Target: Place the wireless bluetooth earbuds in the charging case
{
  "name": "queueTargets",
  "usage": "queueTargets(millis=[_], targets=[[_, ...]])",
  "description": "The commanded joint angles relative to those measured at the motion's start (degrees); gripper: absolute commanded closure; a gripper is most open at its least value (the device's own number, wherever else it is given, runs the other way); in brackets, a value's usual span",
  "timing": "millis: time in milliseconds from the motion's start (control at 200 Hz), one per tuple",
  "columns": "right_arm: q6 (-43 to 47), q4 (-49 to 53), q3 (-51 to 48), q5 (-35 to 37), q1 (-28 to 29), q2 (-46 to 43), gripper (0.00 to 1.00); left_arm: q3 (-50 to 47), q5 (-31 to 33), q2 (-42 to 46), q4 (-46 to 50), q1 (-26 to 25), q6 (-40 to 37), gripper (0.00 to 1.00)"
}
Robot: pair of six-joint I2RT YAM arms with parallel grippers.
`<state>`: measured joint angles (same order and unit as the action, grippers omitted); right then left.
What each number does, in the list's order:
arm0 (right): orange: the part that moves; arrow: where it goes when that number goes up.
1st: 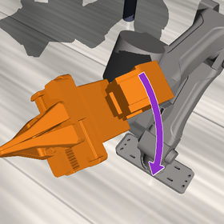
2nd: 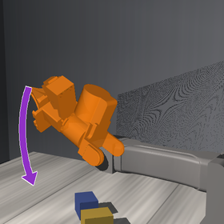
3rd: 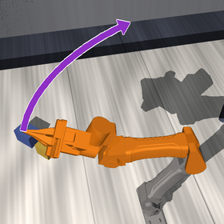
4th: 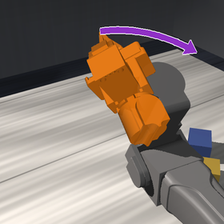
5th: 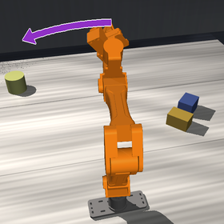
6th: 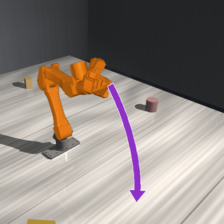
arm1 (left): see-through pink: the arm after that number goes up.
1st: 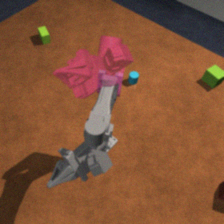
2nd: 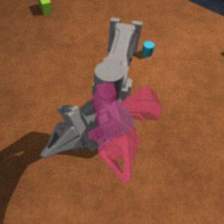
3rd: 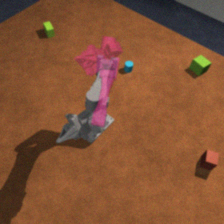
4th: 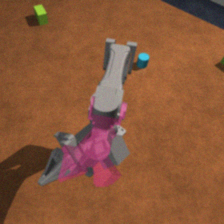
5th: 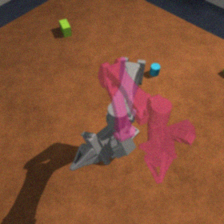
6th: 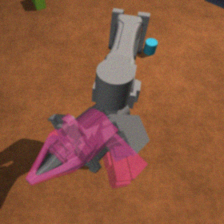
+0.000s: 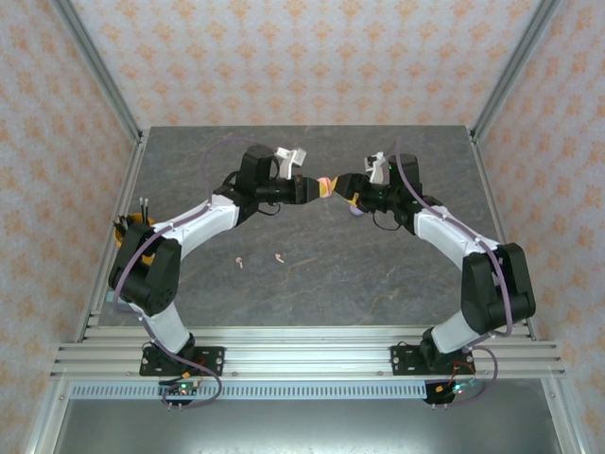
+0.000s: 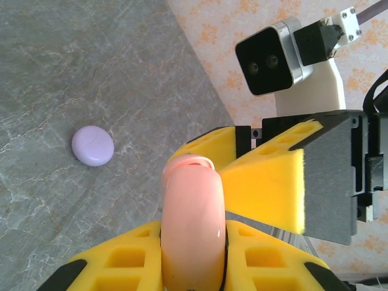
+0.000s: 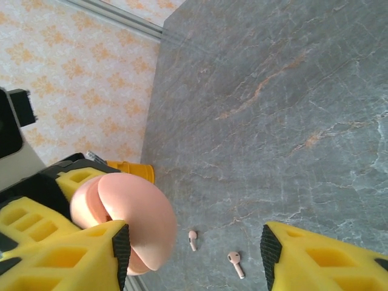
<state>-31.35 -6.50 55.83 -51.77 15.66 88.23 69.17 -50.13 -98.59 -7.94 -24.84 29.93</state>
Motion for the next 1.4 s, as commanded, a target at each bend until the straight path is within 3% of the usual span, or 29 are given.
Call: queueTargets(millis=[0, 130, 380, 611, 996, 1396], targets=[[0.99, -0.10, -2.98, 4.18, -1.26, 3.22, 0.43, 0.90, -1.81, 5.07, -3.83, 0.00, -0.23, 1.00], [-2.69, -4.35, -4.93, 1.54, -3.22, 3.01, 0.46, -0.29, -1.47, 6.80, -2.87, 0.31, -1.28, 1.00], [1.81, 5.61, -2.99, 2.02, -3.38, -6.76, 0.45, -1.25, -2.15, 6.60, -3.48, 0.94, -1.06, 1.00], [-0.87, 5.38, 1.76, 1.12, -3.34, -9.80, 0.45, -0.48, -2.17, 4.70, -3.52, 0.98, -1.11, 1.00], [-1.08, 5.02, 6.94, -0.62, 1.44, -7.47, 0.44, 0.61, -2.52, 3.00, -3.74, 1.00, -0.57, 1.00], [-2.06, 1.93, 6.33, -0.68, 2.30, -0.94, 0.45, 1.86, -2.69, 2.96, -3.04, 0.94, -0.39, 1.00]])
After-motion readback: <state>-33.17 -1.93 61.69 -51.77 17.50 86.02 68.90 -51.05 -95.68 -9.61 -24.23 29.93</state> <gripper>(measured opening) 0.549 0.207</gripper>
